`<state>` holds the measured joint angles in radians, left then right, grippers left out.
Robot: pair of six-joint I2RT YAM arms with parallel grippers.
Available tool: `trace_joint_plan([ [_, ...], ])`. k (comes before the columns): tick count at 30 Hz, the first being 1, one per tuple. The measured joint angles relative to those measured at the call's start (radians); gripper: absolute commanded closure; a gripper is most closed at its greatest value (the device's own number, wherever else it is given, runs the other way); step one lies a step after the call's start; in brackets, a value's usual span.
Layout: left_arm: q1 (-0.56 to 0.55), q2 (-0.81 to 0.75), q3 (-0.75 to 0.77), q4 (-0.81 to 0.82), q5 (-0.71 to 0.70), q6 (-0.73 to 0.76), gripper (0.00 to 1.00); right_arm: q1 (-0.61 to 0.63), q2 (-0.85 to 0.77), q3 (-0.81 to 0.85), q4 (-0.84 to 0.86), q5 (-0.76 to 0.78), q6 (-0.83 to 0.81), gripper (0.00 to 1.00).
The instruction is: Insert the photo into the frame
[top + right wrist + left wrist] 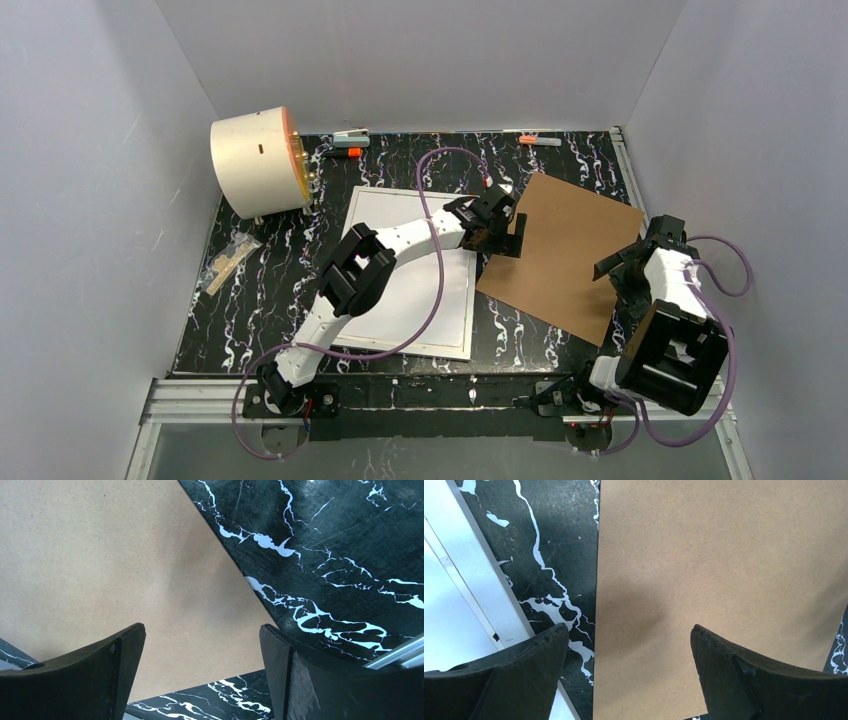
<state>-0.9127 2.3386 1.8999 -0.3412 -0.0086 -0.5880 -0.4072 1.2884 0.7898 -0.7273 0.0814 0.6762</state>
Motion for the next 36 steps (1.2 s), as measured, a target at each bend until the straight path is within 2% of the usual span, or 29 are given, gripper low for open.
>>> trace_joint_plan([
  [14,0.014,0.010,0.022,-0.025,0.064,-0.008,0.10,-0.060,0.068,-0.003,0.017,0.013,-0.008,0.02],
  [30,0.016,0.037,0.063,-0.042,0.151,-0.047,0.13,-0.111,0.100,-0.064,0.116,-0.140,-0.039,0.03],
  [36,0.027,0.048,0.080,-0.056,0.185,-0.067,0.18,-0.125,0.095,-0.071,0.123,-0.180,-0.065,0.07],
])
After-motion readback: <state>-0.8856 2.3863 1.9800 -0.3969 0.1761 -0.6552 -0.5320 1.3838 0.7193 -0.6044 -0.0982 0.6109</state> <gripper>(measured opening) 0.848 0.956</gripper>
